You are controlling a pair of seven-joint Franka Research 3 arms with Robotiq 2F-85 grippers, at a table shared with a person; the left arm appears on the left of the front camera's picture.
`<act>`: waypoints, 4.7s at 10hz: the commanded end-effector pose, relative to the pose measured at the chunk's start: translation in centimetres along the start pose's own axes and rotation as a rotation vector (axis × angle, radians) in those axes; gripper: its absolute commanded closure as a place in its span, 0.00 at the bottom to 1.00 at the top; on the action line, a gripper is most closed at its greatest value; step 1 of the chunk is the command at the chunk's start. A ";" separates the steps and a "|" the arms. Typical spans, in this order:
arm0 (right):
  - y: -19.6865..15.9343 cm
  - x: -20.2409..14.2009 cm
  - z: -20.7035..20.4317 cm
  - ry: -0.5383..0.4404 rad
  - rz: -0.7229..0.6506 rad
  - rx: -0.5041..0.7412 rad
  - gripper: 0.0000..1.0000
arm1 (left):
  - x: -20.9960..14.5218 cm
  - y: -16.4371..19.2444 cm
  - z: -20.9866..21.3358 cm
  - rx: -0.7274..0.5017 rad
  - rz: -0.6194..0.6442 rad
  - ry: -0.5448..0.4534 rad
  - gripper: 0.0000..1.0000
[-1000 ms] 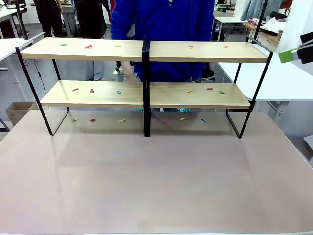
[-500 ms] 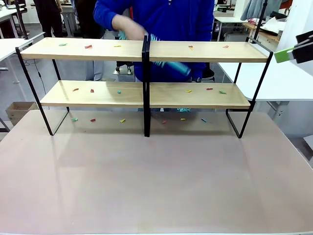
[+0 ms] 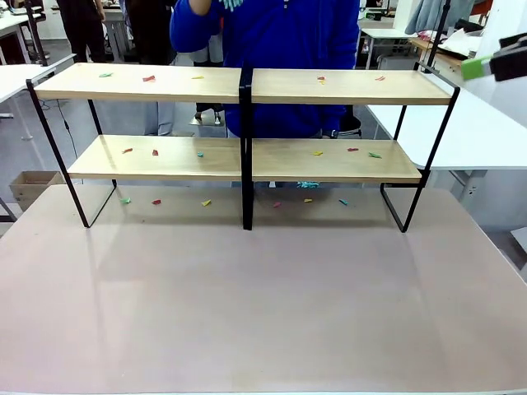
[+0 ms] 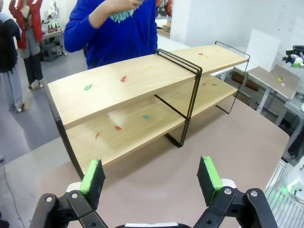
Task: Clean the shelves.
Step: Pick up the Duster when the human hands it over.
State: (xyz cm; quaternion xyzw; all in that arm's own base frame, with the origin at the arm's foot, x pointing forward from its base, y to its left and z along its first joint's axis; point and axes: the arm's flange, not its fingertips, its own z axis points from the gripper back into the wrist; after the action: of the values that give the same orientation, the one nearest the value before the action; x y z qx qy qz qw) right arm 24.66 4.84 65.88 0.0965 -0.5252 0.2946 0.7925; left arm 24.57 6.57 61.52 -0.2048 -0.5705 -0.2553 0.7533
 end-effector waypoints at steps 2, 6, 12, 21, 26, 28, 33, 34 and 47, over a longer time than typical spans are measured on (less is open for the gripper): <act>0.5 -1.4 -0.7 -0.071 -0.193 -0.034 0.00 | -8.0 -4.5 -0.4 0.003 -0.025 -0.020 0.00; 0.5 -1.3 -1.1 -0.038 -0.226 -0.043 0.00 | -8.1 -4.3 -0.8 -0.002 -0.024 -0.013 0.00; -0.4 0.3 -0.8 -0.027 -0.200 -0.026 0.00 | -0.6 0.0 -0.1 0.004 0.008 0.017 0.00; -0.4 0.3 -0.8 -0.027 -0.200 -0.026 0.00 | -0.6 0.0 -0.1 0.004 0.008 0.017 0.00; -0.4 0.3 -0.8 -0.027 -0.200 -0.026 0.00 | 14.8 7.0 -9.3 -0.316 0.461 0.352 0.00; -0.4 0.3 -0.8 -0.027 -0.200 -0.026 0.00 | 18.9 9.0 -17.2 -0.427 0.674 0.528 0.00; -0.4 0.3 -0.8 -0.027 -0.200 -0.026 0.00 | 17.2 7.9 -22.3 -0.486 0.746 0.592 0.00; -0.4 0.3 -0.8 -0.027 -0.200 -0.026 0.00 | 18.5 8.5 -24.7 -0.548 0.834 0.642 0.00; -0.4 0.3 -0.8 -0.027 -0.200 -0.026 0.00 | 15.8 3.6 -33.7 -0.772 1.079 0.631 0.00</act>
State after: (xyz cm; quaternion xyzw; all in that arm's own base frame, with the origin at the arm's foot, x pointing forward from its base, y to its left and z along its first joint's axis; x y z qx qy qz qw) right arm 25.51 4.99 65.91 0.1416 -0.5275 0.2062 0.8119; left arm 56.99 -12.74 68.81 -0.6344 0.0032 -0.0793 0.7689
